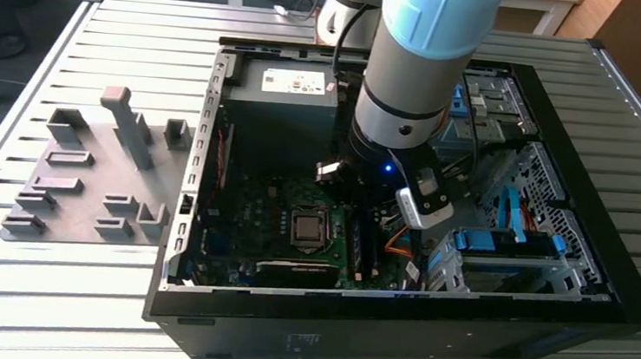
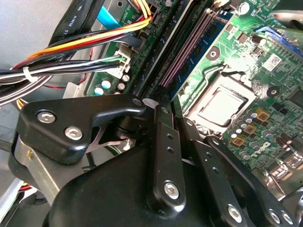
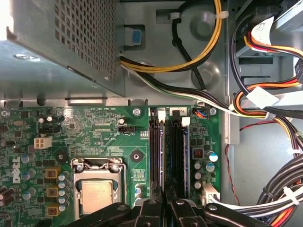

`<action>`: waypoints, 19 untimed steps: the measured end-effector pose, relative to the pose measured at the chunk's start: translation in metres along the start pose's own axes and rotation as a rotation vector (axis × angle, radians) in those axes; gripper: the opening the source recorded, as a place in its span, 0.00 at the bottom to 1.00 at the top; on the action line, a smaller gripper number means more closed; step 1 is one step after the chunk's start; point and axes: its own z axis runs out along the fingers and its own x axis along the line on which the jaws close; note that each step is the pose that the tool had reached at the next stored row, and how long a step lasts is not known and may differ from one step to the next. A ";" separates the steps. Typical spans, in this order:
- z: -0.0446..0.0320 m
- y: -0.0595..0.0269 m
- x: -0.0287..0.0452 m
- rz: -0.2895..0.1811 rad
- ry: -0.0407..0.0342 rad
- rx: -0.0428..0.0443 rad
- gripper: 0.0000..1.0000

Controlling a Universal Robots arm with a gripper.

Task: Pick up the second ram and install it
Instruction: 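Insert the second ram into the second slot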

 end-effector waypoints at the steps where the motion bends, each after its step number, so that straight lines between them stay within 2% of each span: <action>1: 0.0002 0.0001 0.0000 0.000 0.0001 -0.0013 0.14; 5: 0.0005 0.0003 0.0000 0.000 0.0001 -0.0063 0.14; 19: 0.0005 0.0002 0.0000 -0.001 0.0001 -0.0054 0.14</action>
